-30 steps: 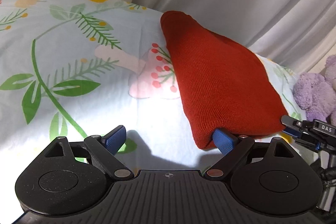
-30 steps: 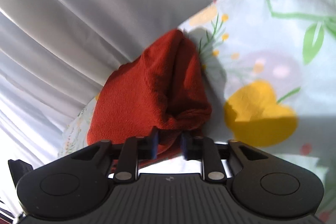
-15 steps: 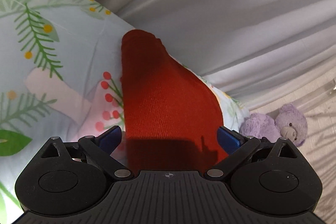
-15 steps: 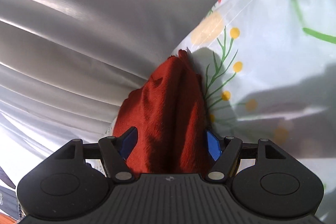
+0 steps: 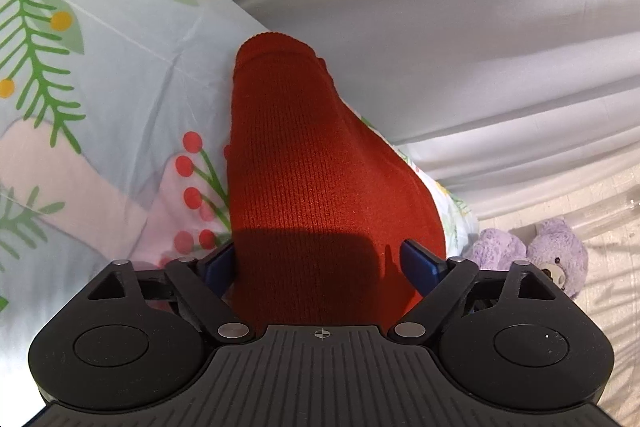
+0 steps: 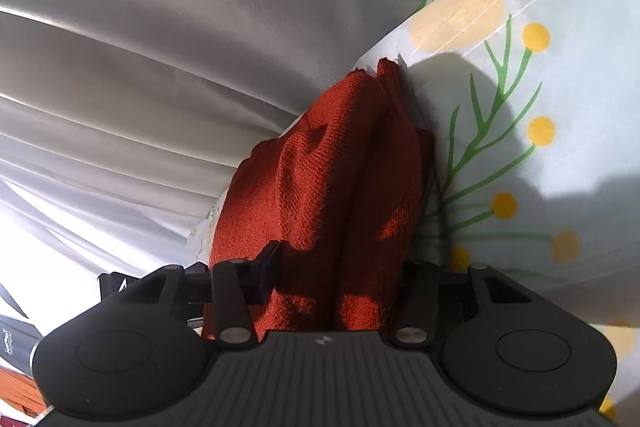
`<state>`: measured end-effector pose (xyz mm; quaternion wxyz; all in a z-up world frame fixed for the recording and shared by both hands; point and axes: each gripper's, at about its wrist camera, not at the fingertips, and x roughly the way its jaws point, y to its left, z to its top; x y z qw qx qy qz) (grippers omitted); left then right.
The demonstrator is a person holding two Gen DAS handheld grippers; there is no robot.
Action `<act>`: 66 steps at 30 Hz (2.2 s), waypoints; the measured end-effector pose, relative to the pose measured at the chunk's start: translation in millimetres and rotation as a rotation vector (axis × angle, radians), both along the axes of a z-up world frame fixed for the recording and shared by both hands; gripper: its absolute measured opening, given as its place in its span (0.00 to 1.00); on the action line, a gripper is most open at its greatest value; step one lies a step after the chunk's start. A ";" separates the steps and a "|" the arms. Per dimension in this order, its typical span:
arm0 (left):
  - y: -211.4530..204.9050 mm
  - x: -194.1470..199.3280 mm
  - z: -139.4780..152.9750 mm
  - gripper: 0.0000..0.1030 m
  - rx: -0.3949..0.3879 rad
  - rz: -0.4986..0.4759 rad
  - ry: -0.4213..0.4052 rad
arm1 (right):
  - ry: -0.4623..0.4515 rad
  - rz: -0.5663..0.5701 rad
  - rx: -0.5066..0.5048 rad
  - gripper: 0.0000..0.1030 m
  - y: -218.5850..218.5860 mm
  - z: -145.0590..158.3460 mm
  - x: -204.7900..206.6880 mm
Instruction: Fold small clothes
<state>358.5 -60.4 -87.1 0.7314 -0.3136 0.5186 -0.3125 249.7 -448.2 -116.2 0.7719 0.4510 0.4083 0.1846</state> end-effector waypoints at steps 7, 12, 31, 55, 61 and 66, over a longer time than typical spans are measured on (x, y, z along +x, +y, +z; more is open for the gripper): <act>0.2 0.8 2.4 0.54 0.017 0.014 -0.010 | -0.053 0.002 -0.050 0.40 21.6 12.3 -1.2; 10.8 -10.3 18.4 0.50 -0.020 0.035 -0.043 | -0.110 0.027 -0.072 0.38 41.9 37.1 -7.9; 119.4 -86.0 54.0 0.51 0.097 0.119 -0.082 | -0.066 0.050 -0.038 0.37 167.2 69.7 -38.9; 119.8 -227.0 38.4 0.84 0.651 0.145 -0.282 | 0.097 -0.228 -0.045 0.21 184.0 13.1 -159.2; 123.8 -223.5 40.3 0.84 0.688 0.212 -0.271 | 0.094 -0.281 0.175 0.13 163.7 -6.0 -169.3; 140.1 -225.5 40.8 0.90 0.656 0.225 -0.217 | 0.079 -0.264 -0.090 0.30 160.5 25.9 -172.8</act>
